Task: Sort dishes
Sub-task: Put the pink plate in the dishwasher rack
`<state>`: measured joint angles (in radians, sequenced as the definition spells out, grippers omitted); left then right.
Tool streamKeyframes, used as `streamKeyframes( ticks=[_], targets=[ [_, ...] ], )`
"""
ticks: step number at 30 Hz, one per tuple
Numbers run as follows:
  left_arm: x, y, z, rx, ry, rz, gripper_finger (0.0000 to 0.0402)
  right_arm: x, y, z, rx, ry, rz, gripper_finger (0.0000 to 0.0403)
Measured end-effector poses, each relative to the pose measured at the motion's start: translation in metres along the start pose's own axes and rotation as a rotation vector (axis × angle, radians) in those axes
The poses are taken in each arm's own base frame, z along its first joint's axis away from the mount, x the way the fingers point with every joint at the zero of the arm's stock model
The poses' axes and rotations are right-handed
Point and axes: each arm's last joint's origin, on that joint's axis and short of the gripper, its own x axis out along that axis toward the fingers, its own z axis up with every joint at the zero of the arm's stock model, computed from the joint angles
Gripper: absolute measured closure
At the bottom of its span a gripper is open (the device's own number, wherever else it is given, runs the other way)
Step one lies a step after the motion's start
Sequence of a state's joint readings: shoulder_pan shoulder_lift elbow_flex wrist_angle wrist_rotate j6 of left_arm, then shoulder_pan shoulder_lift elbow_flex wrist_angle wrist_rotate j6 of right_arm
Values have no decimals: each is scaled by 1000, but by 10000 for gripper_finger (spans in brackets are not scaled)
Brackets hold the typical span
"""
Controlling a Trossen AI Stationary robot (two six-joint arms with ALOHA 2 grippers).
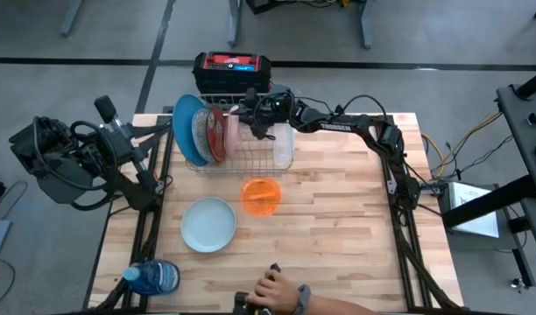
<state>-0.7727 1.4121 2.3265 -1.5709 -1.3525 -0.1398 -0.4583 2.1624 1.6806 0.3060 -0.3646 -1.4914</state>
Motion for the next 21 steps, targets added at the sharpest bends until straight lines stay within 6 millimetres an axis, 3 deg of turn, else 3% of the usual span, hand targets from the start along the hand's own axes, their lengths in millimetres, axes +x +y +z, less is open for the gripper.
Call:
streamKeyframes(
  ticks=[10,21],
  targets=[
    [0,0,0,0,0,0,402,5,5,11,92,60,32,290],
    [0,0,0,0,0,0,401,9,0,22,269,171,-56,236]
  ],
)
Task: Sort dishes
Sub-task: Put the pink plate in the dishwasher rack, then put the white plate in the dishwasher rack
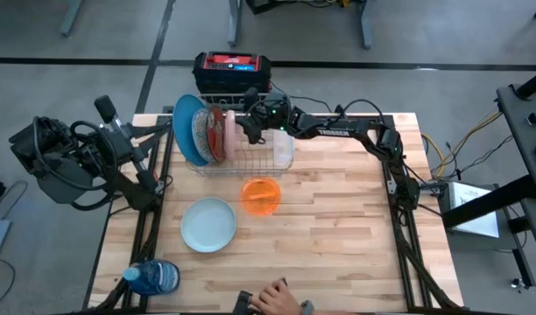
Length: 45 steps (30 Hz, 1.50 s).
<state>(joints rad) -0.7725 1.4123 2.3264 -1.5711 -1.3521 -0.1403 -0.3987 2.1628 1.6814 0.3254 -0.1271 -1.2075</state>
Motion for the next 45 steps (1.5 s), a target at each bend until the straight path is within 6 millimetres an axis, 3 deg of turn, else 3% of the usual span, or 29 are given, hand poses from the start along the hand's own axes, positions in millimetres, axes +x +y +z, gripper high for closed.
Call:
streamKeyframes(
  ticks=[17,21,24,27,39,42,45],
  targets=[
    [0,0,0,-4,0,0,401,0,2,-1,213,149,-49,172],
    [0,0,0,-11,0,0,401,0,3,-4,191,212,-60,167],
    [0,0,0,-15,0,0,401,0,2,-2,272,181,-57,171],
    [0,0,0,-15,0,0,401,0,7,0,123,217,-19,176],
    [0,0,0,-15,0,0,401,0,2,7,75,259,-110,171],
    [0,0,0,-25,0,-2,401,-4,-6,2,104,316,-142,173],
    [0,-1,0,-36,7,-44,401,-19,-29,3,151,342,-183,181]
  ],
)
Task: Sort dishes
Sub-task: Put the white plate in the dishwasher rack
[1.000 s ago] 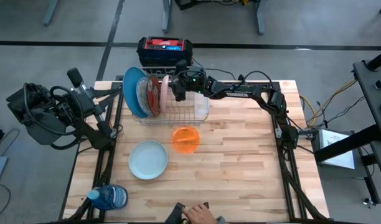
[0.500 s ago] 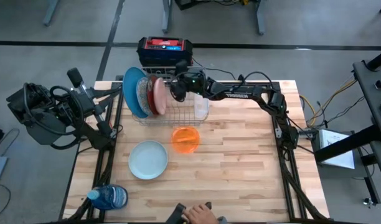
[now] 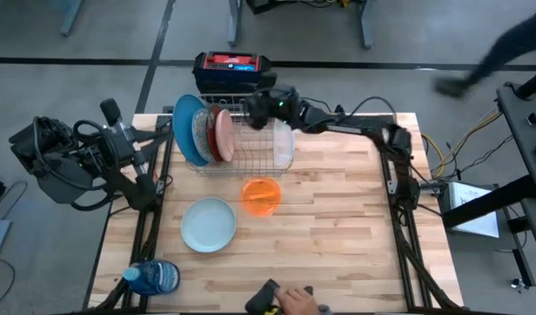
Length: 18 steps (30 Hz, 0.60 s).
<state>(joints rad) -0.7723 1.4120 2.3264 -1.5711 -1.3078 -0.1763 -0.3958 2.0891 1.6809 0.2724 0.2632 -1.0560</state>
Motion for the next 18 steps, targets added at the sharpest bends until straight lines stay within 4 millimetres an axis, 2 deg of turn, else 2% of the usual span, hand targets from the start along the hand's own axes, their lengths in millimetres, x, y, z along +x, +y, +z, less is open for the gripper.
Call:
streamKeyframes(
  ticks=[6,10,12,14,18],
  targets=[
    [1,-9,-2,-66,39,-140,401,-41,-45,5,215,74,98,202],
    [6,-29,-9,-72,98,-219,401,-79,-69,7,496,46,329,221],
    [10,-43,-15,-40,126,-217,401,-95,-71,6,597,30,466,233],
    [14,-57,-22,0,156,-208,401,-108,-65,6,656,33,568,247],
    [22,-87,-42,34,250,-245,401,-138,-45,11,696,22,646,277]
  ],
)
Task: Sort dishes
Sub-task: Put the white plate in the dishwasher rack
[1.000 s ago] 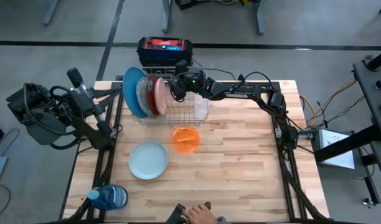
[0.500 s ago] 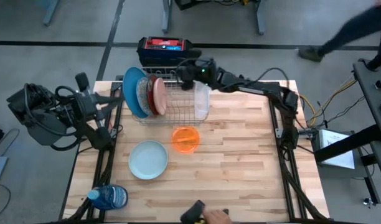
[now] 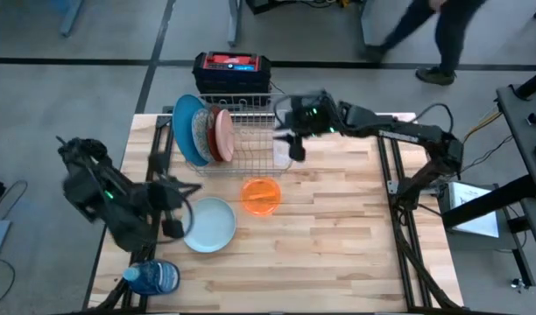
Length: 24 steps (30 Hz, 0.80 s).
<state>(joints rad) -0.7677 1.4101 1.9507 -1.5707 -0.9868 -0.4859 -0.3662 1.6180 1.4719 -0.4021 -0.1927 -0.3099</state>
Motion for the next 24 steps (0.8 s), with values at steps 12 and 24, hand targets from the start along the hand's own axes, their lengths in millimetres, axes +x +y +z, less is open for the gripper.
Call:
streamKeyframes(
  ticks=[12,24],
  targets=[
    [73,-81,-69,94,274,-105,401,7,94,-53,108,46,192,362],
    [131,-113,-115,-65,316,-171,401,21,155,-79,-92,50,342,389]
  ],
)
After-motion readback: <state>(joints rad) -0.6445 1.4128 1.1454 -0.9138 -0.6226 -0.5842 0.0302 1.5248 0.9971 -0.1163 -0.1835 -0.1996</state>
